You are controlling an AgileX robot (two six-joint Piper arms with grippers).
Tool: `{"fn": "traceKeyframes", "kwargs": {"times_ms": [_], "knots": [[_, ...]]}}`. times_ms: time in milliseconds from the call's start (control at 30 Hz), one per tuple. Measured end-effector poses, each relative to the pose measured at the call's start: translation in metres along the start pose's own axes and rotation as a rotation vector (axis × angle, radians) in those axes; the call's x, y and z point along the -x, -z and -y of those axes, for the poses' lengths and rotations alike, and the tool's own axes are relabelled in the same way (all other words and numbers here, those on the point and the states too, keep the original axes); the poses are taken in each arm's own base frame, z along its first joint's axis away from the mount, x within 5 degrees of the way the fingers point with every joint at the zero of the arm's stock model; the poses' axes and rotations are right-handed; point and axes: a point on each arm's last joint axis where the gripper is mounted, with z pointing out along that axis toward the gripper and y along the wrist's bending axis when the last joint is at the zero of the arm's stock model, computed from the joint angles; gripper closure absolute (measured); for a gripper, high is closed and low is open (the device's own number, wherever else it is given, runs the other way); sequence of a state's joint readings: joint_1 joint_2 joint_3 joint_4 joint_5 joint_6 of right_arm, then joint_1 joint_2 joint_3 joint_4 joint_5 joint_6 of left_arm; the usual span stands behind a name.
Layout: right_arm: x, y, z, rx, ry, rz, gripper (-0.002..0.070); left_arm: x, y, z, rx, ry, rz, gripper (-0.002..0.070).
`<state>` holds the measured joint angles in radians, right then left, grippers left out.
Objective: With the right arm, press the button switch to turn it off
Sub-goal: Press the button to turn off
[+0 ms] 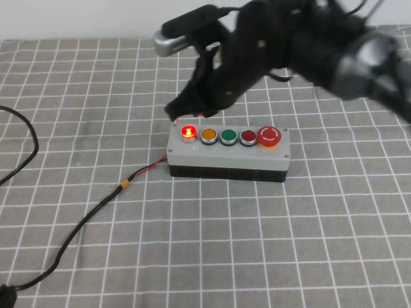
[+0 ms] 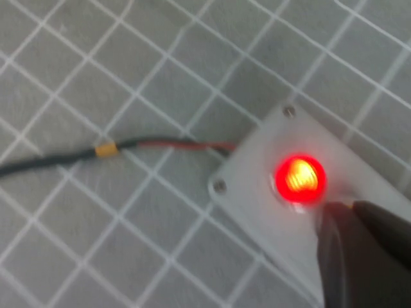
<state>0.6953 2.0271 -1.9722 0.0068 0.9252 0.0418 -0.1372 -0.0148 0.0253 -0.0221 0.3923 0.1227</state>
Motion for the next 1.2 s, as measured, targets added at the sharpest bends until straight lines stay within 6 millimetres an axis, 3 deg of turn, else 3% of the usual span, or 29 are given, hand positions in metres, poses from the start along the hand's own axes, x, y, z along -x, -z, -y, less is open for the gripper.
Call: {"fn": "traceKeyframes", "kwargs": {"times_ms": [133, 367, 1200], "knots": [[0.006, -0.028, -0.002, 0.006, -0.023, -0.008, 0.0692, 0.0, 0.0, 0.0, 0.0, 0.0, 0.0, 0.0678], [0.002, -0.057, -0.001, 0.004, -0.029, -0.046, 0.0692, 0.0, 0.0, 0.0, 0.0, 0.0, 0.0, 0.0678], [-0.007, -0.088, 0.002, -0.031, -0.007, -0.085, 0.0692, 0.0, 0.0, 0.0, 0.0, 0.0, 0.0, 0.0678]]}}
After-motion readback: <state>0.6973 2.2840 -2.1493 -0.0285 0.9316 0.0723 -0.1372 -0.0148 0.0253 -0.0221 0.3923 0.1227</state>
